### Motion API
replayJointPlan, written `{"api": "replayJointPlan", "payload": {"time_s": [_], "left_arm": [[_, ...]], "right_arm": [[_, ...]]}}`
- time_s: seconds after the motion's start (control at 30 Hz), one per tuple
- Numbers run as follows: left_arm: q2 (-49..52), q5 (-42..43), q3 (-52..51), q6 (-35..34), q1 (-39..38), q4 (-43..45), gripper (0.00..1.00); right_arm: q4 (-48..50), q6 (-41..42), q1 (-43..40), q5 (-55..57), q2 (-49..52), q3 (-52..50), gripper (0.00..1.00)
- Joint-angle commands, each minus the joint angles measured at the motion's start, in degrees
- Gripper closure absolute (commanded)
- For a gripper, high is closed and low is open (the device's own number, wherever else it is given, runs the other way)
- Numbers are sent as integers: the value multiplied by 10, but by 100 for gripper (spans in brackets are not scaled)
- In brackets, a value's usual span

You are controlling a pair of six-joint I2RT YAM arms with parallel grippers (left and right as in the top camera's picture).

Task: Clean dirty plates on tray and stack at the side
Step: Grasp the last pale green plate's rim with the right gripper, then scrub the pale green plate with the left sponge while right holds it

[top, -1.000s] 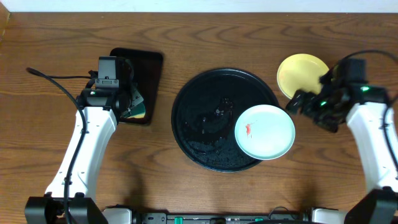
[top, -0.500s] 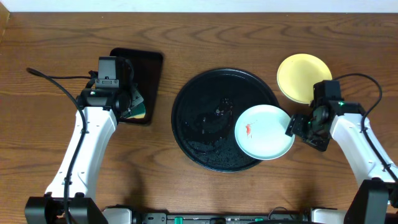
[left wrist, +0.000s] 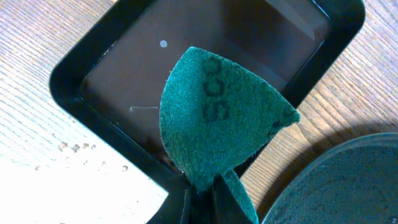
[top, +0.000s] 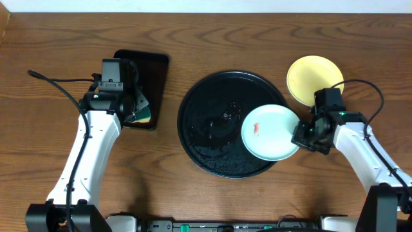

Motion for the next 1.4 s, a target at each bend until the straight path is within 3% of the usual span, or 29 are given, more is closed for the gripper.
{"api": "replayJointPlan", "payload": {"time_s": [0.0, 0.2, 0.4, 0.57, 1.13, 1.37], "left_arm": [[3, 0, -3, -5, 2, -1, 93], [9, 49, -3, 2, 2, 6, 92], [27, 133, -3, 37, -5, 20, 92], [38, 134, -3, 41, -38, 26, 92], [38, 135, -5, 49, -97, 38, 93], [38, 135, -5, 18, -132, 43, 93]], "right_arm": [[4, -10, 25, -28, 1, 5, 99], [20, -26, 85, -28, 1, 44, 99], [99, -36, 128, -48, 12, 46, 99], [152, -59, 159, -53, 51, 48, 99], [129, -125, 171, -63, 186, 117, 99], [141, -125, 171, -59, 223, 117, 99]]}}
